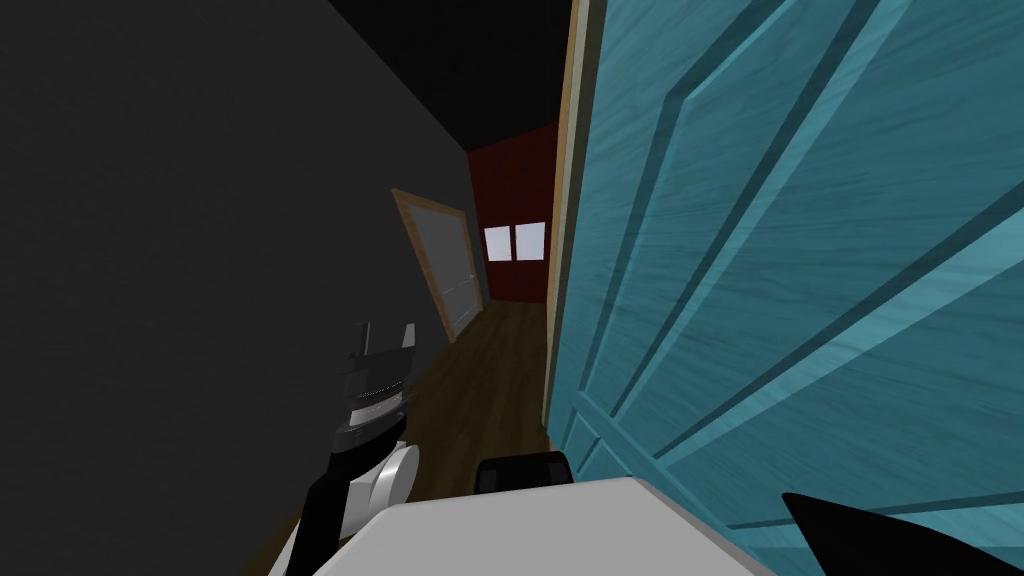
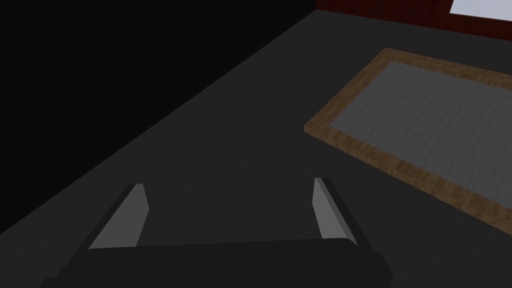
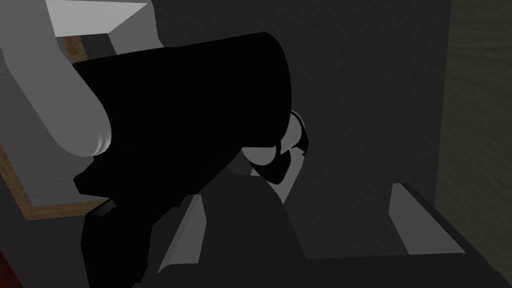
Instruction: Push the door open
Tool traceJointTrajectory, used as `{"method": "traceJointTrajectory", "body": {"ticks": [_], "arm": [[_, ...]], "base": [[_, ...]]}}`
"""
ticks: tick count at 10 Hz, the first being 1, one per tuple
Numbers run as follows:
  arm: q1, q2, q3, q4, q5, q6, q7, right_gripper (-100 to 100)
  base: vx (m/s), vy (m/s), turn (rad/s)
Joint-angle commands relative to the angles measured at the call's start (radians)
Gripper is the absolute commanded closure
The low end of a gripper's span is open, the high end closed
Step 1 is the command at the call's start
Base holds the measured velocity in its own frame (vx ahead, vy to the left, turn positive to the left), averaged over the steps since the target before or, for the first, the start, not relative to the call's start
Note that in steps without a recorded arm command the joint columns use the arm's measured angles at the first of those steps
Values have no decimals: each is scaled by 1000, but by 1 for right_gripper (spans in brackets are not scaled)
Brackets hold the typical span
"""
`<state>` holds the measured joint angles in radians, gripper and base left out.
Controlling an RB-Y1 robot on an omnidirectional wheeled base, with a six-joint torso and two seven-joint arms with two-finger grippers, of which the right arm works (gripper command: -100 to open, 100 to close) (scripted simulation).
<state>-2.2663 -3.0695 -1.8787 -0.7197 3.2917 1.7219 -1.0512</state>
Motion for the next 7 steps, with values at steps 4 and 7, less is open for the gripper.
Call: {"method": "traceJointTrajectory", "body": {"ticks": [4,7], "arm": [[0,0,0,0,0,0,0,-100],[50,42,34,0,-33,-52,-2,-100]], "base": [[0,1,2],[13,-25,44]]}}
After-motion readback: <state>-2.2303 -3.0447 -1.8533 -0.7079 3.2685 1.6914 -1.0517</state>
